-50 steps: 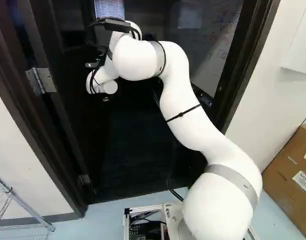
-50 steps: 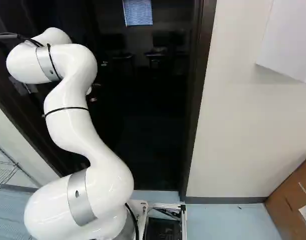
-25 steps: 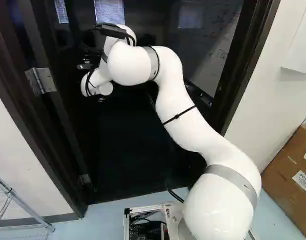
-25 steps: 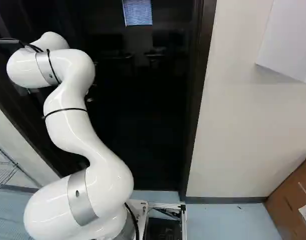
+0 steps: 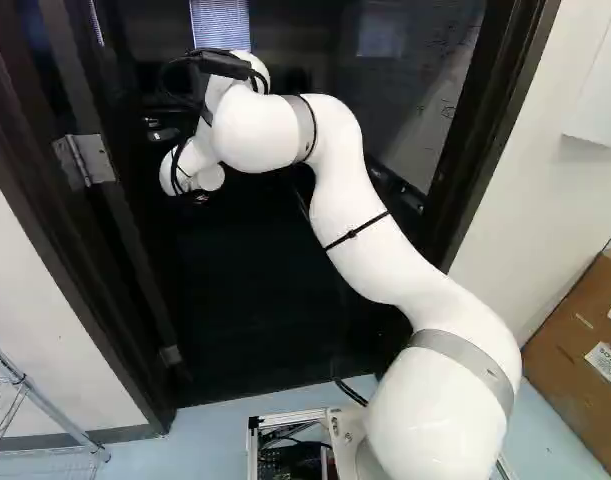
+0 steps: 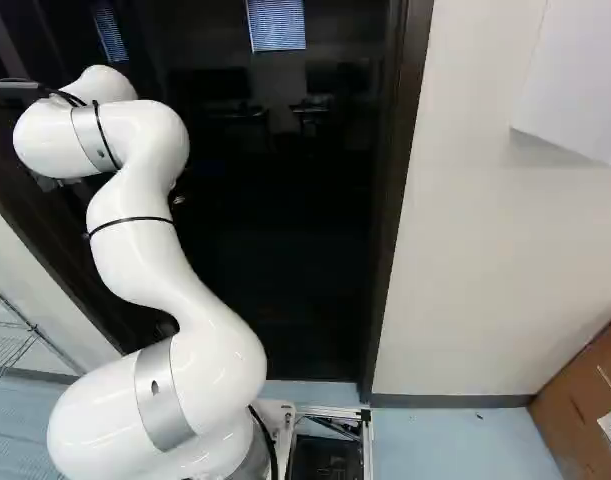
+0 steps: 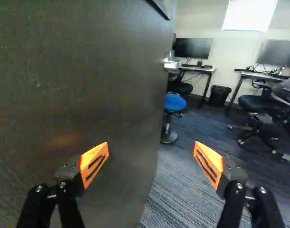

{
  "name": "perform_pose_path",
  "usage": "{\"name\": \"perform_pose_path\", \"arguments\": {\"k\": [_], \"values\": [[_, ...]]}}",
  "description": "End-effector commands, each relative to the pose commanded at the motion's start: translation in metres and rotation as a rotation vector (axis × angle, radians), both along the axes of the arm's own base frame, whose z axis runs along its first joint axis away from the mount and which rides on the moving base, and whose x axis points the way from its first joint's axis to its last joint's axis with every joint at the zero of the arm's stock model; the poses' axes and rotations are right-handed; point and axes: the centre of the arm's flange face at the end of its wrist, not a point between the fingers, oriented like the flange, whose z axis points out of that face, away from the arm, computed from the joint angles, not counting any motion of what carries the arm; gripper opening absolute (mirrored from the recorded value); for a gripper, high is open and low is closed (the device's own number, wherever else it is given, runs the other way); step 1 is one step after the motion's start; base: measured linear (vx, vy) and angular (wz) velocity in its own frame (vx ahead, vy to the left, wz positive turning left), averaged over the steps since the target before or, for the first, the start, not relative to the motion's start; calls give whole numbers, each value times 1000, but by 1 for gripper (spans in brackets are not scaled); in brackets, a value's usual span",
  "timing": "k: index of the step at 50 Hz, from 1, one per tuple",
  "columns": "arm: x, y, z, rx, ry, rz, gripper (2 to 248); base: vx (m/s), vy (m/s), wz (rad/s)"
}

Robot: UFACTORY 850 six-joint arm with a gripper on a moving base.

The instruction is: Open the door and move inside

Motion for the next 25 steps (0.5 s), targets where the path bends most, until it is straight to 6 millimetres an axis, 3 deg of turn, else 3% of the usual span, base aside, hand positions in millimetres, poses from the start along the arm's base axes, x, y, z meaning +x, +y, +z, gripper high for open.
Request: {"name": "perform_pose_path", "arguments": {"k": [25], "values": [[-1, -16, 3, -7, 10, -15, 247, 0, 0, 0]]}}
